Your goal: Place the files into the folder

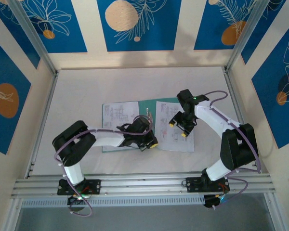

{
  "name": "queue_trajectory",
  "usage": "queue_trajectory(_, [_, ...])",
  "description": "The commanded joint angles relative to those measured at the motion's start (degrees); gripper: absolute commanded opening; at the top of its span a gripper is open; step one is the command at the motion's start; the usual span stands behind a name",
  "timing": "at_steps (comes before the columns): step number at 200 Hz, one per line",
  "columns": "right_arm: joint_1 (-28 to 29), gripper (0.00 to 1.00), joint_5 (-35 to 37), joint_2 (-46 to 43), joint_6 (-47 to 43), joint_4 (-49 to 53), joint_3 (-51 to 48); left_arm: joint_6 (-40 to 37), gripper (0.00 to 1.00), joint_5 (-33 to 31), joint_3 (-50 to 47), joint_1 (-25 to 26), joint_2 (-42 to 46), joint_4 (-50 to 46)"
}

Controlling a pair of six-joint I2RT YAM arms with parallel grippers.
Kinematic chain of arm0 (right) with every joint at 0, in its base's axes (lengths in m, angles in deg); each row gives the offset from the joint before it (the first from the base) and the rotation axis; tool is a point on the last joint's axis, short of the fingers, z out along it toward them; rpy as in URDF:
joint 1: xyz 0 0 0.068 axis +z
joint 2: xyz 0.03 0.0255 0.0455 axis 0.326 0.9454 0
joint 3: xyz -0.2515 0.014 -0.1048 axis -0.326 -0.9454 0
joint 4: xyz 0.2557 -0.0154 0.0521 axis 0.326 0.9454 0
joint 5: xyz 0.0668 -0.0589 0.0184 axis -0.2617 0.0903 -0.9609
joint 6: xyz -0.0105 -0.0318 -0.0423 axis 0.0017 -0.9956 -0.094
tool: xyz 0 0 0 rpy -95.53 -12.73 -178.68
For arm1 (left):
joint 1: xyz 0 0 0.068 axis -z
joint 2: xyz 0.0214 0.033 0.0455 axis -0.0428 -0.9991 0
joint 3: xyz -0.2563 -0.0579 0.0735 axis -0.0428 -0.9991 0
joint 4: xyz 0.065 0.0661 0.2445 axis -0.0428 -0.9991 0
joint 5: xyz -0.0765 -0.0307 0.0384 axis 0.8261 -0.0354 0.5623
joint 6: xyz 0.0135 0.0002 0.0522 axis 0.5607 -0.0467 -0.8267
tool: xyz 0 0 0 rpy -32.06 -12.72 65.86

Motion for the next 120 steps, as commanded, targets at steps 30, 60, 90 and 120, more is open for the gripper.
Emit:
queue_trajectory(30, [-0.13, 0.63, -0.57, -1.98, -0.69, 0.53, -1.18, -0.84, 0.00, -2.57, -1.27, -0.48, 2.63, -0.78])
queue_trajectory(60, [-0.20, 0.63, -0.65, -2.01, -0.98, 0.52, -1.24, -0.42, 0.00, -3.25, -1.72, -0.57, 2.95, -0.72])
queue_trajectory(90, [-0.30, 0.63, -0.65, -2.03, -1.03, 0.46, -1.76, 0.47, 0.00, -3.83, -2.88, -0.57, 3.31, -0.05])
queue_trajectory(120, [-0.36, 0.63, -0.48, -2.29, -1.31, 0.46, -1.76, 2.14, 0.00, -4.63, -4.31, -0.57, 3.44, 2.15])
